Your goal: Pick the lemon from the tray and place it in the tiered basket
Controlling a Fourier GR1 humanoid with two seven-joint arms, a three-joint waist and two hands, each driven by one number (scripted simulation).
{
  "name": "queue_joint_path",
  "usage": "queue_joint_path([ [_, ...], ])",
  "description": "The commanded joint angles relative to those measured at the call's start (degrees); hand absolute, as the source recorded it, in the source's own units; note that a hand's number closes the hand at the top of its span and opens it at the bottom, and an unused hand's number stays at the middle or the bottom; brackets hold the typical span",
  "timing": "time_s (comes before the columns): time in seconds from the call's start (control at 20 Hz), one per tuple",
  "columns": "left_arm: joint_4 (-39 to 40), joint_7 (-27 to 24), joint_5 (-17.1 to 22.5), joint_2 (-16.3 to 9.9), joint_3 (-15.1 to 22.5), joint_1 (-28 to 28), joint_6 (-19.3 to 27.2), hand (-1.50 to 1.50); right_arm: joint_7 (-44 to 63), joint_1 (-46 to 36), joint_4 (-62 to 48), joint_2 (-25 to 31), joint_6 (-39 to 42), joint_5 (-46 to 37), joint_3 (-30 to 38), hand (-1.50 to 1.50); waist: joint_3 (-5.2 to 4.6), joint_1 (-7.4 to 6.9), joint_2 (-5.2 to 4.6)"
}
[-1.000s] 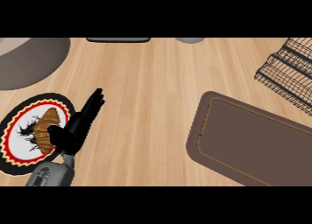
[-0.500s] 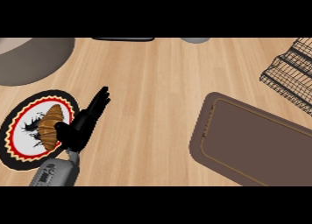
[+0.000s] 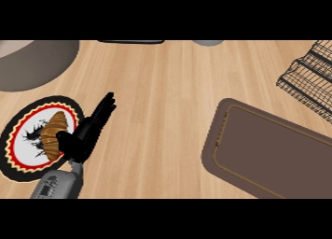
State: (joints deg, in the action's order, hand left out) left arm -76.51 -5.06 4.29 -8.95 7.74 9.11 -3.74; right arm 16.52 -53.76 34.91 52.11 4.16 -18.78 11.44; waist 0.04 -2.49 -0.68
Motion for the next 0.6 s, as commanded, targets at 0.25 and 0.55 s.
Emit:
queue_joint_path([
  [0.25,-0.65,0.02,-1.29,0.68,0.17,-0.71,0.28,0.00,-4.15,-8.90,-13.32,-4.48,-1.01,0.07,2.72,1.50,0.03,0.29,0.04],
  [0.55,0.81,-0.77,-0.90,0.27,-0.92,0.52,-0.37,0.00,7.32,-12.06,-18.96,-7.52,-0.43,6.45,9.07,1.50,0.02,0.44,0.08],
])
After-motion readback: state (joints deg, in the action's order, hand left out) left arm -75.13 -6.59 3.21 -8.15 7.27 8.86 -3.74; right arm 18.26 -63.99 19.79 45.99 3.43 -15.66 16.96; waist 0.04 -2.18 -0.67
